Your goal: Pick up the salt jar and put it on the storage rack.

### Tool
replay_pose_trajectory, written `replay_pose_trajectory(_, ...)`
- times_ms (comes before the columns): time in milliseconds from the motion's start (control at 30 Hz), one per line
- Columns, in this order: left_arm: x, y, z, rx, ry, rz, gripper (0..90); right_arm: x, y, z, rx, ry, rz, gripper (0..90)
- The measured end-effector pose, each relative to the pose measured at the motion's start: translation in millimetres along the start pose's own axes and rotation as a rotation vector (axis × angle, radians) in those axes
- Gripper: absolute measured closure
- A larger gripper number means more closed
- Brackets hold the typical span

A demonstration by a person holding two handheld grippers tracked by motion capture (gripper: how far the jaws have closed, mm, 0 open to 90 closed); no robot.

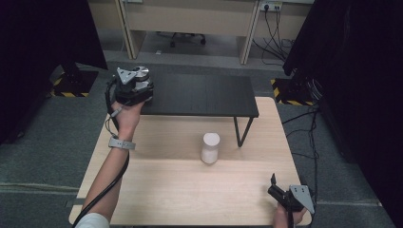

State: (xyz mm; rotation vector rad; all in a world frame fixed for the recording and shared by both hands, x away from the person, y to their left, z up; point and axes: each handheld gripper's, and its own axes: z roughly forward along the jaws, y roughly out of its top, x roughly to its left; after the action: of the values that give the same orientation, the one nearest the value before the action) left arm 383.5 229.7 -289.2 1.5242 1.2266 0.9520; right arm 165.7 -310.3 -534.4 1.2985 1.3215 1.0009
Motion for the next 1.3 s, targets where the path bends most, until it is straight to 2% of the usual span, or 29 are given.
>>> replay_pose_trajectory(133,3.9,-3.3,-7.0,-0.039,-0.027,-0.014,21.6,-0.1,-0.1,-0.1,0.0,0.001,0.001,0.2)
replay_pose_trajectory(200,4.6,-4.7,-12.0,-0.054,-0.037,-0.006,17.4,-0.2,0.0,-0.1,0.0,0.002,0.001,0.2)
replay_pose_trajectory(300,6.6,-7.8,-17.6,-0.061,-0.058,-0.006,8.8,-0.5,-0.1,-0.2,-0.001,0.003,0.002,0.2)
replay_pose_trajectory(400,6.3,-10.6,-23.0,-0.055,-0.061,0.001,0.3,-0.6,-0.3,-0.3,-0.002,0.004,0.002,0.2)
replay_pose_trajectory(567,8.9,-16.6,-34.9,-0.042,-0.073,0.0,0.0,-1.5,-0.5,-0.5,-0.003,0.01,0.003,0.2)
replay_pose_trajectory(933,12.9,-32.0,-58.7,-0.027,-0.049,-0.028,0.0,-3.0,-0.9,-0.8,-0.005,0.019,0.006,0.2)
replay_pose_trajectory(1300,2.9,-50.0,-71.9,-0.003,-0.047,-0.006,0.0,-4.2,-2.1,-1.6,-0.013,0.024,0.015,0.2)
